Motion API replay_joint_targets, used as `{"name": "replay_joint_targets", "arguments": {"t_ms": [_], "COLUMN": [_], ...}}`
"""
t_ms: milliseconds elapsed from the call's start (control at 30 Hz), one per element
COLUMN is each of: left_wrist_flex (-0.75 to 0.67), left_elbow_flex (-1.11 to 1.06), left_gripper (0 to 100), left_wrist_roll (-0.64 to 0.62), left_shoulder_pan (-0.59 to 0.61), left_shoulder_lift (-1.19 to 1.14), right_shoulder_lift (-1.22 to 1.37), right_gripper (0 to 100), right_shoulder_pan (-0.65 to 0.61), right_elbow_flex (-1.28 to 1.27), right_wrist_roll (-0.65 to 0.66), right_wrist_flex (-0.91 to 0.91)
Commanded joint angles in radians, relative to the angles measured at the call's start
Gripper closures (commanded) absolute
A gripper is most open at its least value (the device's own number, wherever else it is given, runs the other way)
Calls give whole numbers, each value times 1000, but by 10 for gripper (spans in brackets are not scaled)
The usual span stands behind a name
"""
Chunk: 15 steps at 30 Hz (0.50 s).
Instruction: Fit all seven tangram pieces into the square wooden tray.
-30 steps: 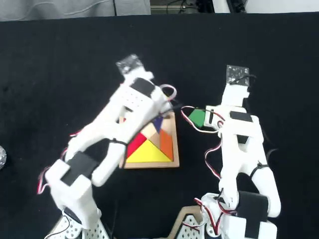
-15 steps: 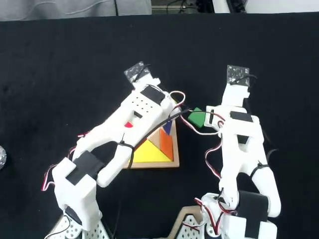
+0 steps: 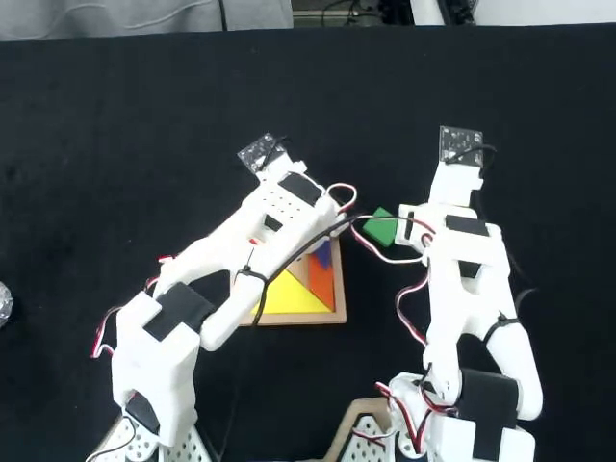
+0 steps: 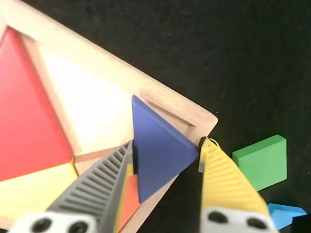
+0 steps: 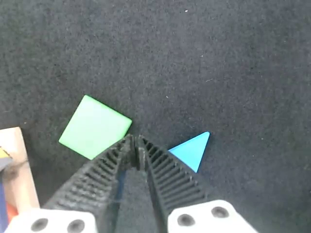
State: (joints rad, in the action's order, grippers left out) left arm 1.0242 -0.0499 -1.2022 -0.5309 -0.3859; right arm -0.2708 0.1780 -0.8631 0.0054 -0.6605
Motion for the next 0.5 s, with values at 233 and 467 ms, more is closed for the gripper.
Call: {"name": "replay_joint_targets", "arguments": {"t_ms": [233, 467], "left_wrist_flex": [-12, -6], "left_elbow_flex": [47, 70], "left_gripper": [826, 824], "left_wrist_roll": [-12, -29], "left_shoulder_pan": [-7, -7], "left_shoulder_lift": [11, 9], "right_shoulder_lift": [-53, -53], "right_gripper": [987, 987], "right_shoulder_pan": [9, 9], "right_elbow_flex": [51, 51], "right_wrist_roll": [-2, -2], "right_wrist_flex": [8, 8]}}
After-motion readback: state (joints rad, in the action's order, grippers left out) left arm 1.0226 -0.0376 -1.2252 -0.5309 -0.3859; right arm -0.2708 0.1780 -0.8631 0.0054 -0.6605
